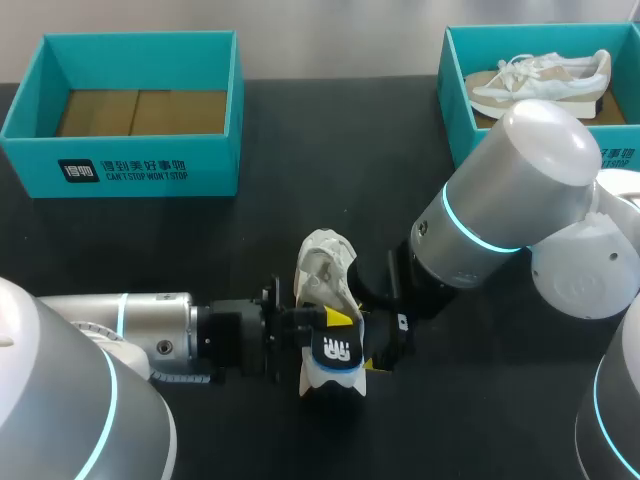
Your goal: Take the shoe out of the shoebox, open the shoe tongue, remove and reinsert the insole, then place the shoe into the shoebox
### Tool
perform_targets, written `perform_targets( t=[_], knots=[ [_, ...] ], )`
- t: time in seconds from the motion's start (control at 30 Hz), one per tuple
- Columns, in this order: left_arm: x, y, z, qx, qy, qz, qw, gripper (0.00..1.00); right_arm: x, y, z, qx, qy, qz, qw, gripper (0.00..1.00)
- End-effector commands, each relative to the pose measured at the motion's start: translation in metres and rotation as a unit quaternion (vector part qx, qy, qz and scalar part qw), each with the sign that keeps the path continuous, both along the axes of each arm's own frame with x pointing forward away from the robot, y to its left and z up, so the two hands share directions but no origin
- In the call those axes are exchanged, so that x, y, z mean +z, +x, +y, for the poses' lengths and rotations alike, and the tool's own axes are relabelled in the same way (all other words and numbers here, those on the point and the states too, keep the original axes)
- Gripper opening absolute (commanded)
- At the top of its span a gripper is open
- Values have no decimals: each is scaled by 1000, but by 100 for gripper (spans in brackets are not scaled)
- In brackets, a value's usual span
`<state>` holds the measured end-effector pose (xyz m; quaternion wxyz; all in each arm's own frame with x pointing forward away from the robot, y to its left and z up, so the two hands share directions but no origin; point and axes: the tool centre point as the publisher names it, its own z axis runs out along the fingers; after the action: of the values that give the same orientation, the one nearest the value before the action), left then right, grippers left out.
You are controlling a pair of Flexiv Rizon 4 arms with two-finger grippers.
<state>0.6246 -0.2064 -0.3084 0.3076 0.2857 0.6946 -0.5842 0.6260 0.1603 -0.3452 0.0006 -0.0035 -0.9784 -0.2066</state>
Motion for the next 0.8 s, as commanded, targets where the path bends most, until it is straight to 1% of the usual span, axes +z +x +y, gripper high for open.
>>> perform_targets(
  t=[0.03,0.33,0.6,0.8],
  knots=[
    [-6,4,3,-13,-6,-10,1000,0,0,-1,-1,0,0,-1,1000,100],
    [-20,9,2,-28,4,-40,999,0,0,-1,-1,0,0,-1,1000,100],
    [-26,17,-4,-14,9,-64,998,0,0,-1,-1,0,0,-1,1000,100],
    [-37,25,-4,-1,21,-68,997,0,0,-1,-1,0,0,-1,1000,100]
  ],
)
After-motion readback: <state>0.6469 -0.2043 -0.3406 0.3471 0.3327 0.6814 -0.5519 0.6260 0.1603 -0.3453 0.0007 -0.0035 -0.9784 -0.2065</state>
